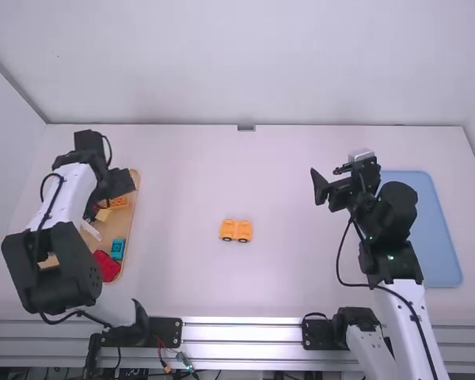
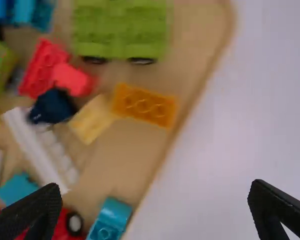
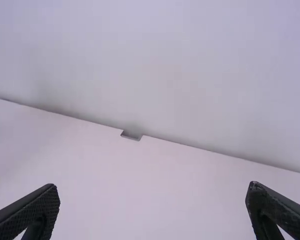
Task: Assemble lego blocks to make yellow taxi
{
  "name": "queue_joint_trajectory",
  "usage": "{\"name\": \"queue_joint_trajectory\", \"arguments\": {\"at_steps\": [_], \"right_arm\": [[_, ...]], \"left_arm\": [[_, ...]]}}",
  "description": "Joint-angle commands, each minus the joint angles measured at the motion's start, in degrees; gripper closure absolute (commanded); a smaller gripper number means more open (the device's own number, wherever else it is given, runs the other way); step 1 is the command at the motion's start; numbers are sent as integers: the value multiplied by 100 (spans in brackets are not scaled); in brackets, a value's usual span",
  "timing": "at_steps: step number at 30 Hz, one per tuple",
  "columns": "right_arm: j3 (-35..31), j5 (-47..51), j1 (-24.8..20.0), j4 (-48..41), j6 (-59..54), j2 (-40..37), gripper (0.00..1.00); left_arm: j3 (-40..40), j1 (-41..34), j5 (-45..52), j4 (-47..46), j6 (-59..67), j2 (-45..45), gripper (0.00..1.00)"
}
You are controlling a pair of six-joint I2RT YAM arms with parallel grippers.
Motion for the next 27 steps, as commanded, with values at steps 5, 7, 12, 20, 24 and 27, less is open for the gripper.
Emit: {"name": "queue_joint_trajectory", "arguments": {"at_steps": [5, 7, 12, 20, 24, 27], "right_arm": [[203, -37, 20, 299, 264, 295, 2], [203, -39, 11, 367, 262, 350, 1], [205, -188, 11, 439, 262, 361, 2], [203, -188, 17, 599, 264, 363, 1], [203, -190, 17, 588, 262, 363, 1], [203, -186, 17, 584, 264, 358, 1]], "left_arm": [[39, 699, 645, 136, 1388, 39, 1], [46, 850, 911, 66, 1762, 153, 1], [52, 1139, 914, 122, 2579, 664, 1], [57, 1091, 1255, 442, 4153, 1003, 5], [57, 1095, 1115, 621, 4197, 1097, 7], [57, 1097, 1145, 675, 4470, 1252, 9]]}}
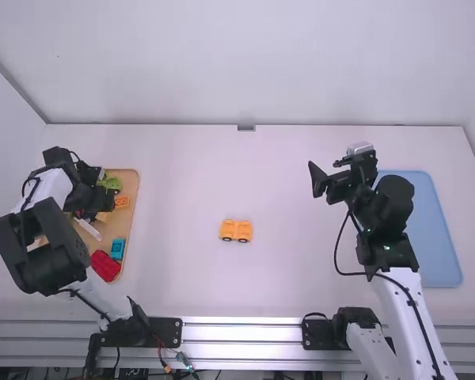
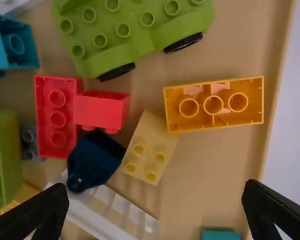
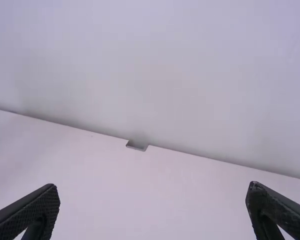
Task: Assemble lego blocks to make yellow taxi
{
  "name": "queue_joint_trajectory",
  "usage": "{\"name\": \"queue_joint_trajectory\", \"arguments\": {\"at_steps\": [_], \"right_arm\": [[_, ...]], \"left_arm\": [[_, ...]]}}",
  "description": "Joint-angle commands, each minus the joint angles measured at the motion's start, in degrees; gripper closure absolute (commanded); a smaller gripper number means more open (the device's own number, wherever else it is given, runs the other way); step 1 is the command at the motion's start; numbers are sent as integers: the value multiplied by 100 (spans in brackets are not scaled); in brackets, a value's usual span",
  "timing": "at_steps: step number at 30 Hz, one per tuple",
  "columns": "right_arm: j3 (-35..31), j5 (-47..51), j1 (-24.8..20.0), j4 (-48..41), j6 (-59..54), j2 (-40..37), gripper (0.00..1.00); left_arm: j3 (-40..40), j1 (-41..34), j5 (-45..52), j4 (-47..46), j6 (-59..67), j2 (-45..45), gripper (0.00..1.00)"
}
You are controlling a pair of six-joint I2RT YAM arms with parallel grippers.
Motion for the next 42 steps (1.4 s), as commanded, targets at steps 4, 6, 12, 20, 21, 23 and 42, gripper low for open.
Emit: {"name": "queue_joint_trajectory", "arguments": {"at_steps": [4, 6, 12, 20, 21, 23, 42], "right_arm": [[205, -35, 13, 48, 118, -13, 1], [203, -37, 11, 125, 258, -9, 1], [203, -35, 9, 146, 284, -7, 1], [205, -37, 9, 146, 284, -4, 2], [205, -37, 9, 146, 286, -4, 1], [205, -37, 11, 144, 284, -2, 2], [203, -37, 11, 140, 284, -4, 2]], "left_arm": [[57, -26, 173, 9, 501, 380, 14], [57, -26, 173, 11, 501, 409, 16], [33, -22, 284, 68, 525, 420, 19], [13, -33, 258, 164, 518, 516, 35], [13, -33, 258, 173, 522, 516, 35], [-31, -33, 260, 229, 522, 516, 35], [-396, 4, -46, 553, 494, 531, 39]]}}
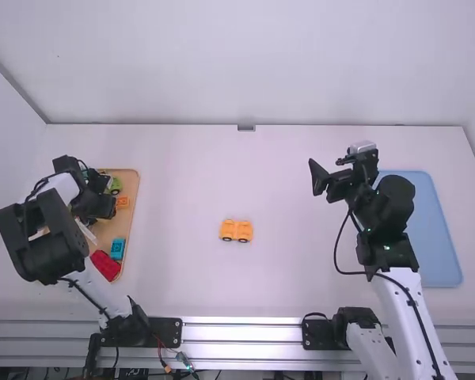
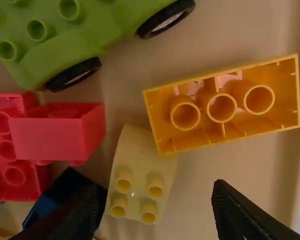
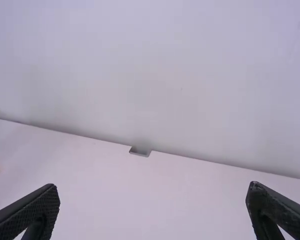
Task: Assemble lego blocks to make yellow taxi
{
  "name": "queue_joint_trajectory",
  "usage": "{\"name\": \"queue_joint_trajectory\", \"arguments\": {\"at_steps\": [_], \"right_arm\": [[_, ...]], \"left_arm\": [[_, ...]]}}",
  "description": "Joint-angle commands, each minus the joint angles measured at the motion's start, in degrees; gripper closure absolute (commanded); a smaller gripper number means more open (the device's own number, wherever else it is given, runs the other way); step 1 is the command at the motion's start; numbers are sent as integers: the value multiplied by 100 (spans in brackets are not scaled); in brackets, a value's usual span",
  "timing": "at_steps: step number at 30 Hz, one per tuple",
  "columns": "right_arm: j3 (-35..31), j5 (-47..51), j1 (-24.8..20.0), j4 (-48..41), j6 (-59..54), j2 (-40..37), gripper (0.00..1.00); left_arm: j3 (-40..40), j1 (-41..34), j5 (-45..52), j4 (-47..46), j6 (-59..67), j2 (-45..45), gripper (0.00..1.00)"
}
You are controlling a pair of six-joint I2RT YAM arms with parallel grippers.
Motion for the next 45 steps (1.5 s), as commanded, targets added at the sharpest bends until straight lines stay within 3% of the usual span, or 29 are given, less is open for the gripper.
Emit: {"name": "queue_joint_trajectory", "arguments": {"at_steps": [1, 18, 28, 38, 45], "right_arm": [[203, -33, 13, 4, 2, -4, 1], [205, -33, 0, -9, -15, -4, 1], [205, -33, 4, -11, -13, -4, 1], [205, -33, 11, -20, -15, -4, 1], [205, -33, 7, -35, -7, -4, 1]], "left_arm": [[-87, 0, -61, -9, -15, 79, 39], [-415, 7, -190, 446, -87, 195, 40], [-428, 2, -192, 509, -87, 195, 55], [-428, 7, -192, 468, -151, 195, 62], [-422, 4, -195, 487, -249, 192, 76]]}}
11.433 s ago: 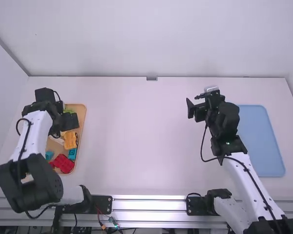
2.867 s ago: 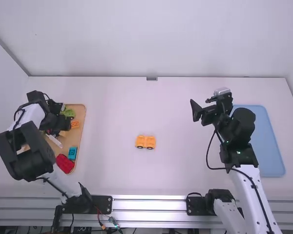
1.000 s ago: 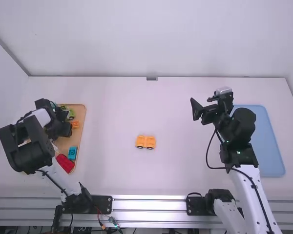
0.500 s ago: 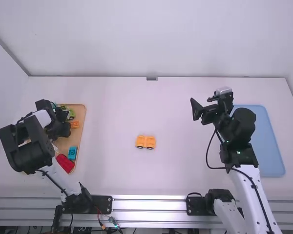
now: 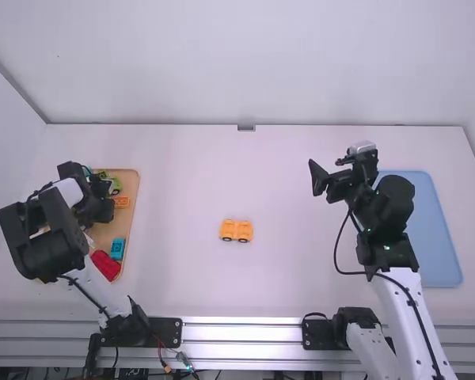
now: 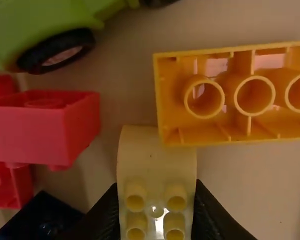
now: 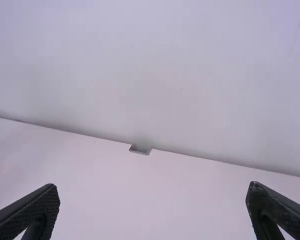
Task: Assemble lego blocks to make yellow taxi
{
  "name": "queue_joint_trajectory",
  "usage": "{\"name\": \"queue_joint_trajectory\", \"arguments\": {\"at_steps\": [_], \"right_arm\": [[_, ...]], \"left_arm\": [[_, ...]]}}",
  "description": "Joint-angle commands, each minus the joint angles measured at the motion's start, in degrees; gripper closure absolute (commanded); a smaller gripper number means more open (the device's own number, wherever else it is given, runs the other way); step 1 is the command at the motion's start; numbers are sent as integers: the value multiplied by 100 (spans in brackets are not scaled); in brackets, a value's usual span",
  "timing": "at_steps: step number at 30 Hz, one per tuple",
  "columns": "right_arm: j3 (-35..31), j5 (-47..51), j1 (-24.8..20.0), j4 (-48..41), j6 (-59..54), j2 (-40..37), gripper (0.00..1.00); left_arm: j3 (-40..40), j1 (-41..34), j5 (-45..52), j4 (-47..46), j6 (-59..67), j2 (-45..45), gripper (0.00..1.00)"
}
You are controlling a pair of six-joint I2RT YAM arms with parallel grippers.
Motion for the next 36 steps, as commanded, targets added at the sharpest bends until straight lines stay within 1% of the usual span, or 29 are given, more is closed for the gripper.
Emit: {"name": "queue_joint_trajectory", "arguments": {"at_steps": [1, 3, 4, 6, 8, 10, 11, 13, 17, 18, 21, 26, 27, 30, 31, 33, 34, 36], "right_arm": [[205, -35, 7, 11, 13, -4, 1], [205, -35, 7, 9, 11, -4, 2], [203, -35, 7, 9, 13, -4, 1], [203, -35, 7, 13, 13, -4, 1], [203, -31, 7, 31, 7, -4, 1], [203, -35, 11, 39, -9, -4, 1], [205, -33, 13, 35, -11, -9, 1], [203, -35, -20, 26, 0, -15, 1], [203, -37, -87, -11, 13, -7, 1], [203, -37, -98, -24, 13, -7, 1], [203, -37, -111, -76, 13, -4, 1], [203, -37, -103, -101, 13, -9, 1], [203, -35, -94, -109, 13, -9, 1], [203, -87, -109, -114, 13, -2, 1], [203, -153, -114, -114, 11, -4, 1], [203, -192, -111, -111, 15, -2, 1], [203, -184, -94, -111, 11, -4, 1], [203, -188, -92, -111, 11, -2, 1]], "left_arm": [[-52, 4, -44, -15, -120, 90, 76], [-52, 4, -39, -15, -157, 85, 76], [-52, 2, -44, -15, -289, 74, 81], [-52, 2, -42, -13, -452, 52, 80], [-52, 2, -33, -11, -979, -59, 81], [-52, 0, -22, -20, -1338, -146, 85], [-55, -37, -22, -44, -1781, -275, 89], [-55, -90, -28, -114, -2146, -450, 93], [-55, -350, -24, -361, -3012, -925, 93], [-55, -439, -24, -400, -3174, -1008, 98], [-55, -999, -48, -579, -3917, -1342, 98], [-55, -1759, -17, -651, -4935, -1504, 98], [-55, -2024, 31, -643, -5313, -1504, 98], [-55, -2417, 256, -629, -5665, -1504, 98], [-55, -2693, 442, -643, -5936, -1491, 98], [-55, -2898, 588, -645, -6402, -1478, 98], [-55, -3093, 691, -691, -6776, -1473, 98], [-59, -3421, 782, -662, -7123, -1473, 98]]}}
